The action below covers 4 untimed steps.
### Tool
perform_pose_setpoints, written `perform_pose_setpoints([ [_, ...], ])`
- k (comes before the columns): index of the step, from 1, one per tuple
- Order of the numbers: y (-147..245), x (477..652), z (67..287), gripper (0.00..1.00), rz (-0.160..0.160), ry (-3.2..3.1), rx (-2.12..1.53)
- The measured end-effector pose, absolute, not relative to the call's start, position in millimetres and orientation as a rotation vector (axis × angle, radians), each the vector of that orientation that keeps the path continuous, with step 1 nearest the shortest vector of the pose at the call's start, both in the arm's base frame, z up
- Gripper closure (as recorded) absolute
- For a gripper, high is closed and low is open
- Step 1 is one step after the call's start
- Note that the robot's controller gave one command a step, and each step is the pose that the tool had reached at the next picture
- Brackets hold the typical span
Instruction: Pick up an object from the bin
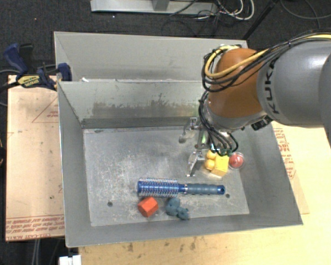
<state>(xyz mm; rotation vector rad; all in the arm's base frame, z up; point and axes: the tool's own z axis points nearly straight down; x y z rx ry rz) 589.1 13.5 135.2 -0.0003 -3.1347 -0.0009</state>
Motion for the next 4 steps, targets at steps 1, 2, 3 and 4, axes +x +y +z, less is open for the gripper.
perform_pose_setpoints([
  [1, 34, 574.6, 78, 0.0, 0.0, -3.15, 0.091],
  [2, 22, 512.4, 81, 0.0, 0.0, -3.135, 0.467],
  [3, 48, 524.6, 77, 0.0, 0.009, -2.912, 1.219],
  [4, 119, 548.9, 76, 0.0, 0.005, -3.004, 0.948],
])
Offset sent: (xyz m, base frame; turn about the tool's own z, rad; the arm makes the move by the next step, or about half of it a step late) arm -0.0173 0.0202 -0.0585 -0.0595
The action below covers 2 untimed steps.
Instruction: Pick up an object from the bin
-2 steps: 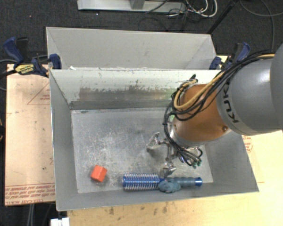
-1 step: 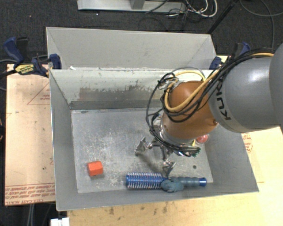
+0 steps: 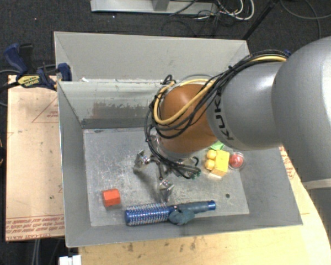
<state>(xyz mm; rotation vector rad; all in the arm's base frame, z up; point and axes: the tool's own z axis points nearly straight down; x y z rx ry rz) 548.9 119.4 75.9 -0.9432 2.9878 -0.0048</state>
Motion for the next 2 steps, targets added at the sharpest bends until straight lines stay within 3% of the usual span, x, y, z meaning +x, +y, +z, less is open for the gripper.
perform_pose_setpoints([
  [1, 129, 498.1, 79, 0.0, -0.016, 2.651, -1.602],
  [2, 183, 512.7, 181, 0.0, 0.002, 2.787, -1.423],
])
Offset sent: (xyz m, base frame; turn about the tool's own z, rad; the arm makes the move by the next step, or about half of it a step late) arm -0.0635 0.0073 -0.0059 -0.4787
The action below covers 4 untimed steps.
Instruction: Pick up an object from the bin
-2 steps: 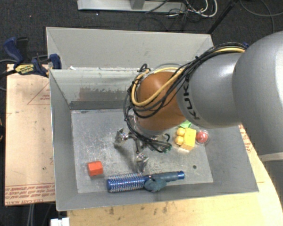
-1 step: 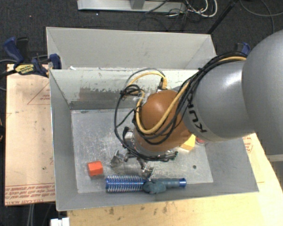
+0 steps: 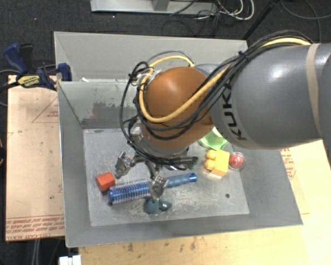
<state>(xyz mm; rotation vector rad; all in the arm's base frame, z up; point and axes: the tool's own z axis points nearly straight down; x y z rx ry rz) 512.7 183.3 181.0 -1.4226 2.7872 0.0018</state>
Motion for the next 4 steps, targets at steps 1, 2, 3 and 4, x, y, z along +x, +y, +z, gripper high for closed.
perform_pose_setpoints([
  [1, 153, 536.1, 76, 0.0, 0.003, 2.471, -1.933],
  [2, 148, 575.8, 113, 0.0, -0.002, 2.009, -2.407],
  [3, 167, 537.1, 86, 0.0, 0.008, 2.04, -2.392],
  [4, 166, 539.4, 87, 1.0, 0.005, 2.044, -2.384],
])
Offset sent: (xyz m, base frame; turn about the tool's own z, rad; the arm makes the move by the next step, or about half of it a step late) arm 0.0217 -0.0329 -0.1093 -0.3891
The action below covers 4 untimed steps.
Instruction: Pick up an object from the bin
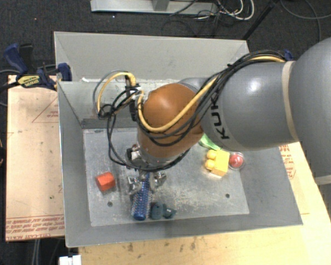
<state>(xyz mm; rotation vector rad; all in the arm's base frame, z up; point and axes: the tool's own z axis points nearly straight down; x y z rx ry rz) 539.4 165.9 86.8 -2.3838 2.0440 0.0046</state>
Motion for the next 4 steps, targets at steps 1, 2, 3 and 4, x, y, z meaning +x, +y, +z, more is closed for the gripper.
perform_pose_setpoints([
  [1, 170, 517.5, 102, 1.0, 0.004, 2.151, -2.288],
  [2, 169, 517.6, 101, 1.0, 0.005, 2.154, -2.286],
  [3, 169, 517.6, 101, 1.0, 0.005, 2.155, -2.285],
  [4, 158, 489.8, 186, 1.0, -0.002, 2.161, -2.273],
])
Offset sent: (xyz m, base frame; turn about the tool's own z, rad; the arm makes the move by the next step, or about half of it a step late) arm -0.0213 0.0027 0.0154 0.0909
